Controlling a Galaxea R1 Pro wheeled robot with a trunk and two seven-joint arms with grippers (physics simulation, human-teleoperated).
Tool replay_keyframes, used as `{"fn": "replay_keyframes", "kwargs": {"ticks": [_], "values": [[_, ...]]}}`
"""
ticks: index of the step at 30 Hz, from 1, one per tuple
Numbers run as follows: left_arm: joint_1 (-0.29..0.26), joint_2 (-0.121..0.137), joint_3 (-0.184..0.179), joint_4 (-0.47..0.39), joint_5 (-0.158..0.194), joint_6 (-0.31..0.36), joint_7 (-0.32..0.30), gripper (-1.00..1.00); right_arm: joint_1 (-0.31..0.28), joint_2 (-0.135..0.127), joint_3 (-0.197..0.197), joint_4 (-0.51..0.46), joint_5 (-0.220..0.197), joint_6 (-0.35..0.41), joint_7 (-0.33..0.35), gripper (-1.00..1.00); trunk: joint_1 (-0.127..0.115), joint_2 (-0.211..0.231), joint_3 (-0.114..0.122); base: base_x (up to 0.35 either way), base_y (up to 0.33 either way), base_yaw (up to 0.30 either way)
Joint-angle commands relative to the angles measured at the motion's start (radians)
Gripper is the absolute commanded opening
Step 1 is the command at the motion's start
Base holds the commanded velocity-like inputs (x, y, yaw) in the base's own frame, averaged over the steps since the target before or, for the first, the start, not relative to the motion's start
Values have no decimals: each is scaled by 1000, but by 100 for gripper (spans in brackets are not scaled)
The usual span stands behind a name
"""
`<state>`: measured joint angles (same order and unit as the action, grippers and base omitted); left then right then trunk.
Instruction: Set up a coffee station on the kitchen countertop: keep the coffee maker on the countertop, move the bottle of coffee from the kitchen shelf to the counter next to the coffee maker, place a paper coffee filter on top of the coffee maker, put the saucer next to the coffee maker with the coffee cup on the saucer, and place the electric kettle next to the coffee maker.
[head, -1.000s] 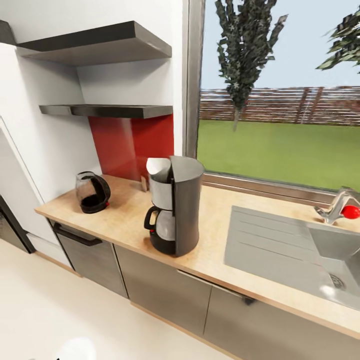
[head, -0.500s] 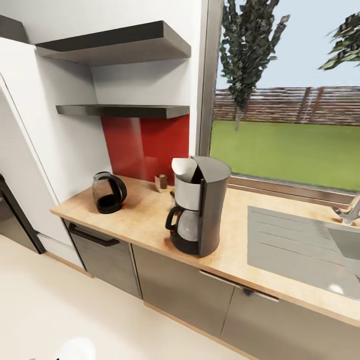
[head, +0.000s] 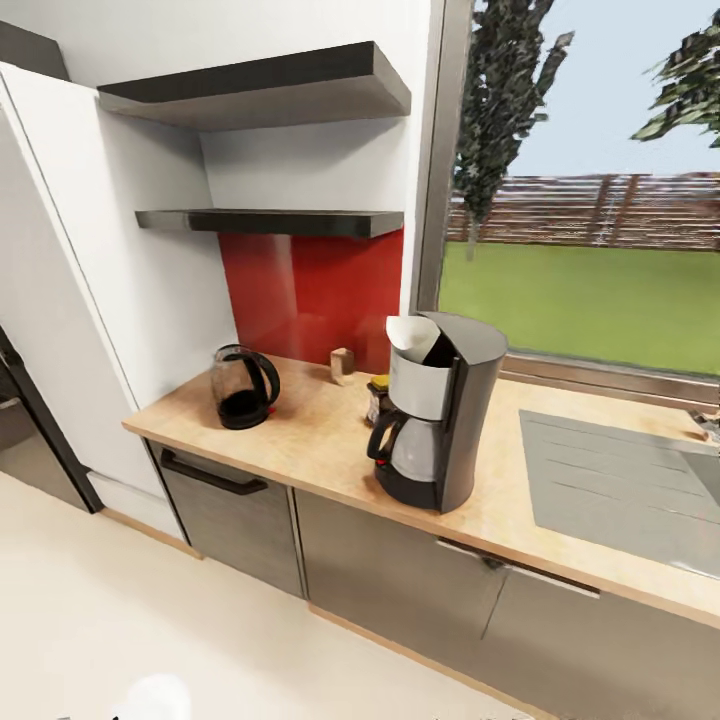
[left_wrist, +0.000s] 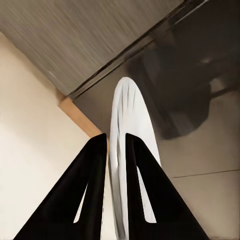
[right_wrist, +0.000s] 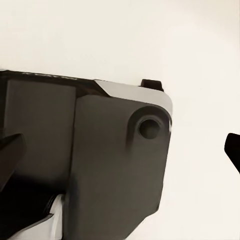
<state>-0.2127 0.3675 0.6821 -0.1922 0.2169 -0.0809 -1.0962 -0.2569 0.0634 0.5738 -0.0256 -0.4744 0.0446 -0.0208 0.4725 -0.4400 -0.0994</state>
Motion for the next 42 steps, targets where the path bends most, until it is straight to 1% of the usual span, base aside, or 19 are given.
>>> {"fn": "replay_keyframes", "kwargs": {"ticks": [1,2,6,33,39,42], "values": [[-1,1,-4,2,4,-11,1,-100,-1,-1,8,-1,-9,4,10,100,1,-2,-2,0,306,-182],[-1,1,-4,2,4,-11,1,-100,-1,-2,7,-1,-10,5,33,100,1,-2,-2,0,306,-237],[-1,1,-5,2,4,-11,1,-100,-1,-2,2,0,-12,5,43,100,1,-2,-2,0,306,-257],[-1,-1,-6,3,4,-14,1,-100,-1,-1,0,-1,-12,4,44,100,1,-2,-2,0,306,-269],[-1,-1,-5,3,4,-14,1,-100,-1,-1,0,-2,-12,4,44,100,1,-2,-2,0,298,-89],[-1,-1,-4,3,4,-14,1,-100,-1,-1,0,-2,-12,4,43,100,1,-2,-2,0,153,-5]]}}
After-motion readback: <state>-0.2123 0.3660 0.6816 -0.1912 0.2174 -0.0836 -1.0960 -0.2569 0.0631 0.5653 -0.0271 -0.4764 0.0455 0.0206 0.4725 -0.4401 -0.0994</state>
